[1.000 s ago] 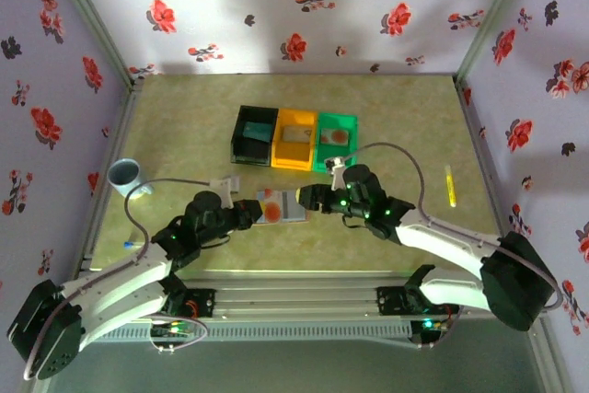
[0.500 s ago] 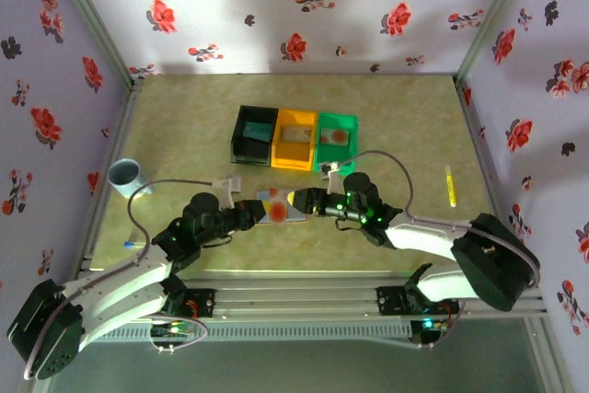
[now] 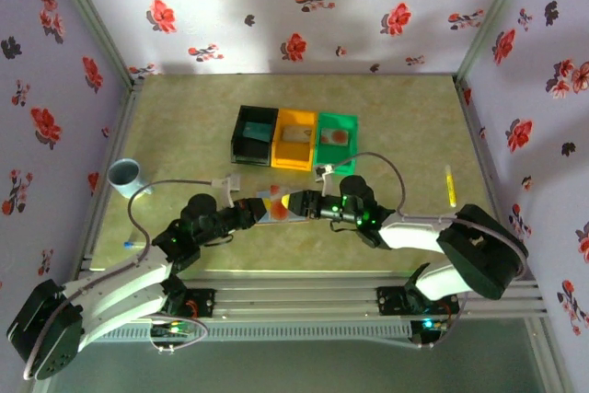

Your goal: Take the credit cards out of the card holder

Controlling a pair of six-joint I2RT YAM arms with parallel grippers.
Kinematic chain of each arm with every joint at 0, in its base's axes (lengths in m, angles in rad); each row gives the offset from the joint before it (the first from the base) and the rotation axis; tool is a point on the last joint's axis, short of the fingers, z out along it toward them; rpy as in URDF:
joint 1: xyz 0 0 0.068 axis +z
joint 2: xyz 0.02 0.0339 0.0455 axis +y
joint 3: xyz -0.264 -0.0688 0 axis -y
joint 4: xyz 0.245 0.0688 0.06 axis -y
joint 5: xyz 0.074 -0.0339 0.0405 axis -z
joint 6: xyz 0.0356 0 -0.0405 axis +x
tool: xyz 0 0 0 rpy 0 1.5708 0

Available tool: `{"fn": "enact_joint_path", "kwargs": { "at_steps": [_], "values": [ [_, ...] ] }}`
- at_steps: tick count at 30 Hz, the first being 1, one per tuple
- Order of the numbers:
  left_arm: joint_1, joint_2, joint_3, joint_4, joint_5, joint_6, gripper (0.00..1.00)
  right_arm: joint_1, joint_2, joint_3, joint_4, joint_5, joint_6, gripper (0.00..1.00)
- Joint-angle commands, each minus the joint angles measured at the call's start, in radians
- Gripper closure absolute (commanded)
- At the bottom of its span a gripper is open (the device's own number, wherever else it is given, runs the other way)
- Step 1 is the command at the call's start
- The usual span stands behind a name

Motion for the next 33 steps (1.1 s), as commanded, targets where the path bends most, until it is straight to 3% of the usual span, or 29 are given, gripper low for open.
{"fn": "enact_joint_path", "kwargs": {
  "at_steps": [1, 13, 26, 29, 30, 33],
  "values": [
    [-0.006, -0.014, -0.016, 0.056, 0.002, -0.015, 1.00, 0.013, 0.018, -0.007, 0.080, -0.026, 0.018, 0.51],
    [-0.006, -0.006, -0.030, 0.064, -0.013, -0.021, 1.00, 0.016, -0.009, -0.031, 0.145, -0.030, 0.037, 0.69],
    [-0.008, 0.039, -0.025, 0.092, -0.015, -0.019, 1.00, 0.017, -0.009, -0.026, 0.139, -0.056, 0.039, 0.99],
    [-0.007, 0.029, -0.009, 0.044, -0.014, 0.002, 1.00, 0.017, -0.012, -0.026, 0.125, -0.057, 0.035, 1.00],
    [-0.007, 0.020, 0.000, 0.018, -0.013, 0.012, 0.99, 0.016, -0.016, -0.025, 0.117, -0.058, 0.033, 1.00],
    [-0.005, -0.021, 0.035, -0.102, -0.011, 0.060, 0.84, 0.015, -0.029, -0.020, 0.071, -0.065, 0.017, 1.00]
  ]
}}
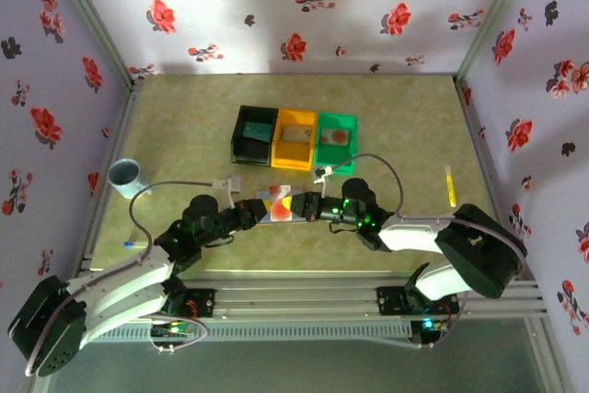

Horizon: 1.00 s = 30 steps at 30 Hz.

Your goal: Take the credit cards out of the card holder

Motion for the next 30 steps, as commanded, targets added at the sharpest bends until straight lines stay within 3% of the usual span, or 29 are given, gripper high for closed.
{"fn": "enact_joint_path", "kwargs": {
  "at_steps": [1, 4, 8, 12, 18, 30],
  "values": [
    [-0.004, -0.053, 0.060, -0.148, -0.001, 0.073, 0.81, 0.000, -0.037, 0.007, -0.047, -0.029, -0.031, 1.00],
    [0.009, -0.107, 0.136, -0.334, -0.001, 0.139, 0.70, -0.008, -0.069, 0.017, -0.126, -0.041, -0.067, 1.00],
    [0.034, -0.147, 0.241, -0.567, 0.017, 0.229, 0.43, -0.026, -0.122, 0.034, -0.229, -0.078, -0.107, 1.00],
    [0.051, -0.110, 0.361, -0.753, 0.085, 0.337, 0.33, -0.027, -0.151, 0.065, -0.332, -0.167, -0.170, 1.00],
    [0.054, -0.006, 0.486, -0.884, 0.212, 0.435, 0.29, -0.028, -0.143, 0.084, -0.350, -0.317, -0.199, 1.00],
    [0.048, 0.186, 0.673, -1.067, 0.373, 0.564, 0.30, -0.028, -0.151, 0.109, -0.390, -0.447, -0.241, 1.00]
  ]
}}
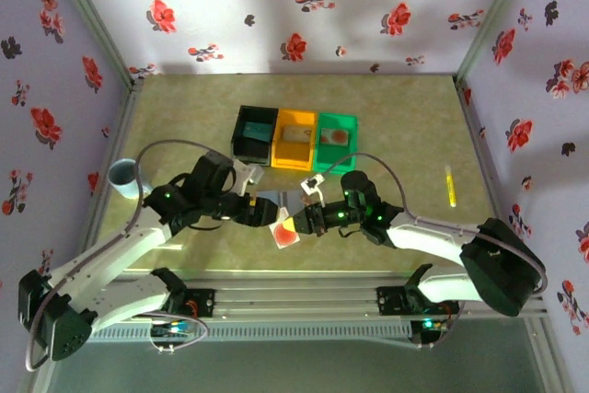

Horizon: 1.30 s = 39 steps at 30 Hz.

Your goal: Take the credit cards out of the card holder

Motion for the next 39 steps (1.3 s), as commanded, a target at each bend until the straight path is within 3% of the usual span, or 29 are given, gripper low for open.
{"fn": "enact_joint_path", "kwargs": {
  "at_steps": [1, 5, 25, 34, 36, 39],
  "values": [
    [0.002, 0.037, 0.062, -0.099, 0.086, 0.091, 0.31, -0.002, -0.018, 0.031, -0.011, -0.071, -0.037, 1.00],
    [0.001, 0.072, 0.075, -0.138, 0.123, 0.150, 0.44, -0.002, -0.034, 0.028, -0.012, -0.078, -0.043, 1.00],
    [0.000, 0.097, 0.080, -0.150, 0.228, 0.217, 0.74, 0.010, -0.029, 0.035, -0.018, -0.105, -0.046, 1.00],
    [0.001, 0.077, 0.056, -0.125, 0.259, 0.210, 0.99, 0.010, -0.028, 0.050, -0.042, -0.100, -0.052, 0.99],
    [0.001, 0.071, 0.053, -0.122, 0.262, 0.208, 1.00, 0.008, -0.046, 0.059, -0.087, -0.073, -0.074, 0.92],
    [0.001, 0.061, 0.041, -0.109, 0.262, 0.196, 1.00, -0.006, -0.112, 0.072, -0.194, 0.016, -0.130, 0.68]
  ]
}}
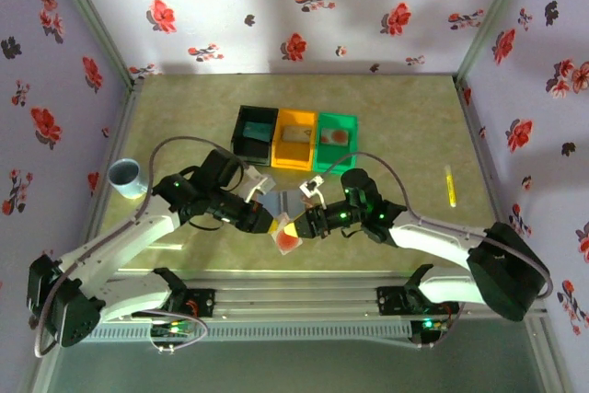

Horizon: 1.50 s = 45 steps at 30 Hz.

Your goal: Take the credit cards out of the card holder

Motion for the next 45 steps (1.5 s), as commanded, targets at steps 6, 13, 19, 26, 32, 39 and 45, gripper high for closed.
{"fn": "enact_joint_path", "kwargs": {
  "at_steps": [6, 13, 19, 26, 32, 39, 45],
  "values": [
    [0.010, -0.071, -0.031, 0.061, -0.063, -0.064, 1.00, -0.056, -0.282, 0.038, -0.285, 0.400, -0.145, 0.25],
    [0.018, -0.196, -0.125, 0.256, -0.229, -0.269, 1.00, -0.085, -0.557, -0.085, -0.247, 0.698, -0.101, 0.01],
    [0.018, -0.279, -0.236, 0.519, -0.337, -0.473, 1.00, -0.086, -0.656, -0.147, -0.207, 0.810, -0.003, 0.01],
    [0.003, -0.239, -0.341, 0.847, -0.400, -0.632, 1.00, -0.085, -0.611, -0.207, -0.051, 0.808, 0.158, 0.01],
    [-0.051, -0.168, -0.382, 1.028, -0.478, -0.673, 1.00, -0.083, -0.529, -0.223, 0.064, 0.743, 0.245, 0.01],
    [-0.119, -0.108, -0.393, 1.136, -0.566, -0.676, 1.00, -0.082, -0.485, -0.273, 0.201, 0.722, 0.320, 0.03],
    [-0.139, -0.058, -0.398, 1.190, -0.580, -0.689, 1.00, -0.076, -0.437, -0.296, 0.275, 0.685, 0.350, 0.07]
  ]
}}
